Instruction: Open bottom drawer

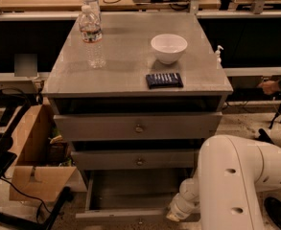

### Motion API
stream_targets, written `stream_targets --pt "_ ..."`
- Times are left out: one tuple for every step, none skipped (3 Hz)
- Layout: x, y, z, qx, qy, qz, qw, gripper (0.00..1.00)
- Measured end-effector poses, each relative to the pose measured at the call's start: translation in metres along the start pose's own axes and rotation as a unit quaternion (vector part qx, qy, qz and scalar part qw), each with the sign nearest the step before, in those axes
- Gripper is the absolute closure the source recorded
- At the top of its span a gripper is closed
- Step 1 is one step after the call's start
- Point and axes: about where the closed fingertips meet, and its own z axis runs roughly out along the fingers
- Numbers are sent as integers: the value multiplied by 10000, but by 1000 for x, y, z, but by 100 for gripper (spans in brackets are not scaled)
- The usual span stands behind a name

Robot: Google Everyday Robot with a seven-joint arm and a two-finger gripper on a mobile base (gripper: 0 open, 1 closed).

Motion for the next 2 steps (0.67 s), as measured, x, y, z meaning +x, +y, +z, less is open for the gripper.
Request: stream_targets --pt "0 0 0 0 0 0 10000 100" --pt "0 0 0 0 0 0 10000 81"
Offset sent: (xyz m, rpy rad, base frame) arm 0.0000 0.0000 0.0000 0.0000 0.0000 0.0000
